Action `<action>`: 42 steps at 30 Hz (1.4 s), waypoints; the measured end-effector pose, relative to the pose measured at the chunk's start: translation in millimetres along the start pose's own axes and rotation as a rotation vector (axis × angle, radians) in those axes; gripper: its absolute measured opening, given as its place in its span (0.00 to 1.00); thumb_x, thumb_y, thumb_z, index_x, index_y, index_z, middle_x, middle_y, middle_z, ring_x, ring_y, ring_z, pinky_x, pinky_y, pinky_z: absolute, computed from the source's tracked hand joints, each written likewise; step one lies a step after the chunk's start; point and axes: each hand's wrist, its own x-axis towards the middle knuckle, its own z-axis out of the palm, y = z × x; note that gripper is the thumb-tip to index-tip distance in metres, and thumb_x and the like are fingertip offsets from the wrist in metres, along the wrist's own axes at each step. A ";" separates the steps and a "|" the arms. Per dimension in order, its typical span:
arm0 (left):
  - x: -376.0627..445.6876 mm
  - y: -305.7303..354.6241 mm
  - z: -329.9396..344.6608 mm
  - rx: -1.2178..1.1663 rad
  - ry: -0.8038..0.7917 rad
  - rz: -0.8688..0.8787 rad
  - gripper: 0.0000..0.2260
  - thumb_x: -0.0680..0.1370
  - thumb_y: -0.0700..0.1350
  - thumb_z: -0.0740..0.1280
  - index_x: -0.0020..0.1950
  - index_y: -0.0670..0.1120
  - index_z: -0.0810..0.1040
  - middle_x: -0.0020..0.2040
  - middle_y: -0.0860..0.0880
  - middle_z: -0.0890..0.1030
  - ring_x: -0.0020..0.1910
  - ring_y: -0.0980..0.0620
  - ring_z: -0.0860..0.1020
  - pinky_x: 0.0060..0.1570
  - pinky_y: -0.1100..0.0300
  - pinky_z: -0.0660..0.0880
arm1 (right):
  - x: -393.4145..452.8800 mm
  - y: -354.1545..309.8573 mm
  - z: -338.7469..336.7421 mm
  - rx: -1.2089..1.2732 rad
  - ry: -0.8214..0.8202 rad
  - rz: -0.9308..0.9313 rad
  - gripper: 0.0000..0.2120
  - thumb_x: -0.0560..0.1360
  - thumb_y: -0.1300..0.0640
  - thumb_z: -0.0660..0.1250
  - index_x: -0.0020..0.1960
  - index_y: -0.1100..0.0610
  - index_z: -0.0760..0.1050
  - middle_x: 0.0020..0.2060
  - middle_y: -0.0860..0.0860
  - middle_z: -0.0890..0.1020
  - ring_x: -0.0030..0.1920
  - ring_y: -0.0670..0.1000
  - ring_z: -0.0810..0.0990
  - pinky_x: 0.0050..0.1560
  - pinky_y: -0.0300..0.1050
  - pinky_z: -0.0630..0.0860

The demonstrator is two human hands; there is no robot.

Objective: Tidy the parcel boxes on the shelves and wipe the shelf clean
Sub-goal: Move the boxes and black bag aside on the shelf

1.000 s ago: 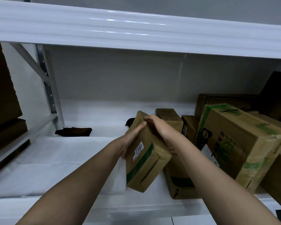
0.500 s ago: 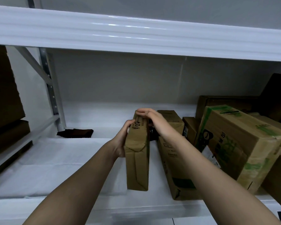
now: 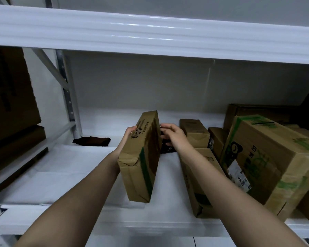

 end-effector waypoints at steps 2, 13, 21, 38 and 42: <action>-13.3 11.5 -4.3 -0.065 -0.085 -0.039 0.11 0.80 0.58 0.58 0.51 0.54 0.76 0.45 0.54 0.80 0.36 0.60 0.81 0.38 0.65 0.76 | 1.3 0.6 9.3 0.012 -0.036 0.024 0.15 0.82 0.58 0.57 0.68 0.54 0.70 0.61 0.51 0.76 0.57 0.50 0.77 0.45 0.38 0.74; -43.7 43.9 -71.4 0.287 -0.017 -0.257 0.32 0.67 0.74 0.61 0.58 0.52 0.80 0.57 0.43 0.81 0.57 0.41 0.77 0.64 0.41 0.70 | 10.1 9.0 96.1 0.047 -0.237 0.119 0.11 0.81 0.54 0.57 0.62 0.55 0.69 0.62 0.52 0.76 0.53 0.53 0.79 0.43 0.42 0.72; -38.0 40.3 -144.5 0.597 0.132 -0.259 0.33 0.69 0.69 0.65 0.66 0.49 0.66 0.61 0.48 0.75 0.58 0.46 0.76 0.57 0.55 0.72 | 36.0 35.0 170.2 -0.158 -0.301 0.208 0.22 0.80 0.61 0.57 0.73 0.59 0.61 0.59 0.56 0.74 0.48 0.51 0.73 0.46 0.40 0.69; -19.9 2.3 -215.7 1.262 0.243 -0.447 0.39 0.68 0.70 0.64 0.75 0.58 0.59 0.78 0.44 0.50 0.74 0.33 0.49 0.70 0.37 0.49 | 58.8 77.6 260.3 -1.130 -0.586 0.085 0.33 0.79 0.42 0.58 0.78 0.51 0.50 0.78 0.50 0.48 0.77 0.55 0.45 0.73 0.58 0.54; -15.9 -8.6 -219.7 1.327 0.228 -0.485 0.40 0.67 0.72 0.63 0.75 0.59 0.58 0.78 0.43 0.48 0.74 0.32 0.46 0.69 0.33 0.45 | 57.1 84.5 263.0 -1.146 -0.613 0.119 0.33 0.77 0.40 0.58 0.77 0.49 0.52 0.77 0.49 0.51 0.77 0.57 0.48 0.71 0.62 0.55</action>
